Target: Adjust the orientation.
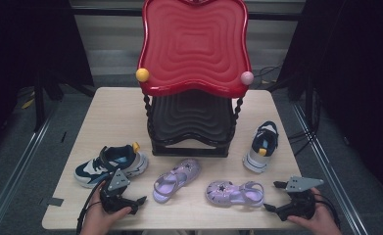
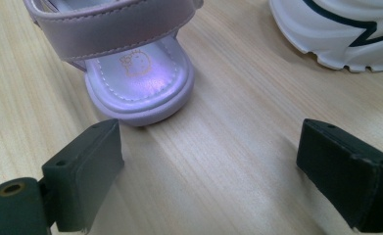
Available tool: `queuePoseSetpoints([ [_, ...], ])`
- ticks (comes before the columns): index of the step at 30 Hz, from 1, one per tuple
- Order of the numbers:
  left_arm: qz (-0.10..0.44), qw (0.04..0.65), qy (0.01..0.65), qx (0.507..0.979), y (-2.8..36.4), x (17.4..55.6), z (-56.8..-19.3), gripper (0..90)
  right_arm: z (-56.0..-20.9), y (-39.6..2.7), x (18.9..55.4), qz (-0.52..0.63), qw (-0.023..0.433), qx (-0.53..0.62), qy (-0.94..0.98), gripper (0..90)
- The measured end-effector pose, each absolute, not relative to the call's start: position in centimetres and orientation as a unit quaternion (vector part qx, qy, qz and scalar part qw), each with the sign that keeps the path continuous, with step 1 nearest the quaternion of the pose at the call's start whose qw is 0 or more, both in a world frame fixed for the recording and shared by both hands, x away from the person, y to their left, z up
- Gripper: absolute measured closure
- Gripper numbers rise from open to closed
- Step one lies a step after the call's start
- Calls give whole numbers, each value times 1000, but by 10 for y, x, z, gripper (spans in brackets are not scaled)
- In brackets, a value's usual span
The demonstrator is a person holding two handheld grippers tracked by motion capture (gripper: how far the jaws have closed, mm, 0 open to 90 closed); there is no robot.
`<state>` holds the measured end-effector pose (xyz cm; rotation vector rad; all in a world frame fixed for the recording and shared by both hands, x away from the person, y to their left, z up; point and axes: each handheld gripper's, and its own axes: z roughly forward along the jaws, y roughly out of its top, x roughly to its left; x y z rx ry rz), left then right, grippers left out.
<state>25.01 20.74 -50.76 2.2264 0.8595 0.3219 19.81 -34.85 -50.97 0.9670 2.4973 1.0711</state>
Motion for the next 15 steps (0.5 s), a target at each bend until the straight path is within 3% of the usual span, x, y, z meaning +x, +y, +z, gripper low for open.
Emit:
queuePoseSetpoints([
  [15, 127, 360, 340, 860, 205, 251, -508, 38, -510, -349, 198, 368, 128, 332, 859, 93],
])
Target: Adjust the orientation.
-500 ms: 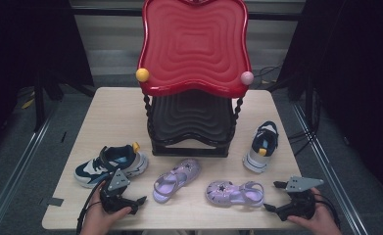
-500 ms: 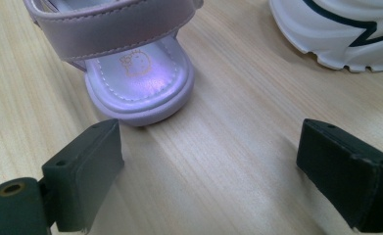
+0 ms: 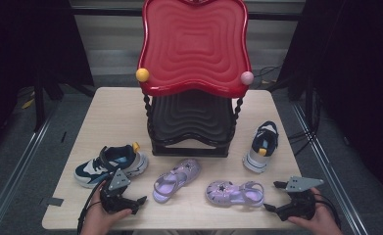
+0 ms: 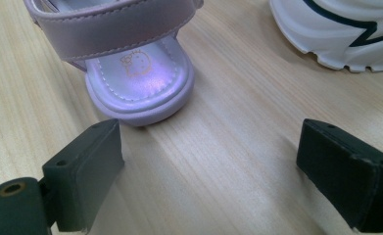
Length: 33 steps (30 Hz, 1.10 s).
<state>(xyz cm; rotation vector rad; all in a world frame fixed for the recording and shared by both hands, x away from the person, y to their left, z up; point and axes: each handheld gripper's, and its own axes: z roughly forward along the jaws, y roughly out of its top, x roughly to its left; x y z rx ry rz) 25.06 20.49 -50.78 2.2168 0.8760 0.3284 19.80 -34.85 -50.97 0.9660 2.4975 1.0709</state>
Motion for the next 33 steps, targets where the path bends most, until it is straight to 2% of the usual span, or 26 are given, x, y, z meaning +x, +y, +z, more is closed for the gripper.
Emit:
queuePoseSetpoints([
  [4, 131, 357, 345, 858, 205, 250, -506, 57, -510, -348, 198, 368, 128, 333, 859, 93],
  [7, 127, 357, 345, 859, 204, 248, -503, 178, -510, -349, 198, 368, 129, 332, 859, 93],
  [11, 128, 349, 334, 866, 197, 244, -496, 173, -510, -349, 198, 368, 128, 333, 859, 93],
  [15, 119, 386, 336, 851, 197, 241, -484, 193, -510, -349, 198, 368, 128, 333, 859, 93],
  [25, 105, 431, 342, 829, 189, 240, -463, 231, -510, -348, 198, 368, 129, 334, 858, 94],
  [33, 107, 435, 336, 828, 183, 244, -453, 238, -510, -348, 198, 368, 129, 334, 858, 94],
])
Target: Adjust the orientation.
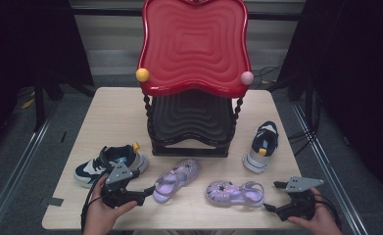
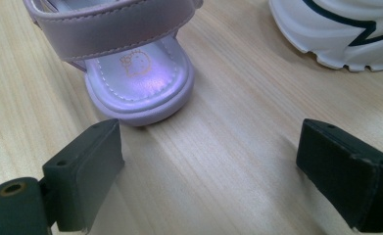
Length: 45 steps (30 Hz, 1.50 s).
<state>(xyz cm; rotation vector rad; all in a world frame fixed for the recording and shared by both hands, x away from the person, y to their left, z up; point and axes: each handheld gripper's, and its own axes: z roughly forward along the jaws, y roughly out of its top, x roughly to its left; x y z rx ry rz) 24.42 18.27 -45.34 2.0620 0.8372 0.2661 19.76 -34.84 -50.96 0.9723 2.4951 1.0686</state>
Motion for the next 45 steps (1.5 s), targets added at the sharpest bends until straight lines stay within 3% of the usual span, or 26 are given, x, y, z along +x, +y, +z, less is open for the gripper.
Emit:
queuePoseSetpoints([
  [8, 109, 441, 338, 824, 175, 255, -452, 268, -510, -348, 198, 368, 129, 334, 858, 93],
  [15, 116, 444, 335, 823, 165, 259, -452, 346, -510, -348, 198, 368, 129, 335, 858, 94],
  [45, 116, 443, 319, 830, 142, 272, -468, 457, -510, -348, 198, 368, 129, 334, 858, 94],
])
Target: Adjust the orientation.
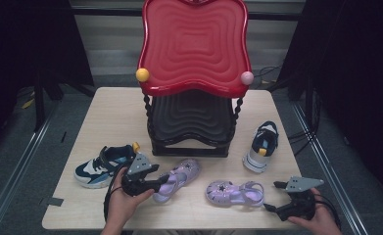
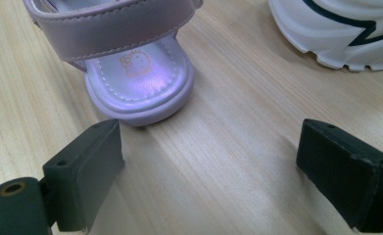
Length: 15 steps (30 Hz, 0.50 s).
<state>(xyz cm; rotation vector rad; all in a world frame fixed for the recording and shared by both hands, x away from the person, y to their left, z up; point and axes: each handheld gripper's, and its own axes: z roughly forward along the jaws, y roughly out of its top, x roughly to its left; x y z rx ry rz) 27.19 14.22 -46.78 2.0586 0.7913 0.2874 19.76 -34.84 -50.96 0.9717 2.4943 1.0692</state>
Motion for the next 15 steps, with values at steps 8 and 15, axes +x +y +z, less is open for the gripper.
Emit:
queuePoseSetpoints([
  [8, 118, 443, 311, 833, 138, 273, -470, 493, -510, -348, 198, 368, 129, 334, 858, 94],
  [15, 117, 443, 310, 833, 137, 275, -471, 532, -510, -348, 198, 368, 129, 335, 858, 94],
])
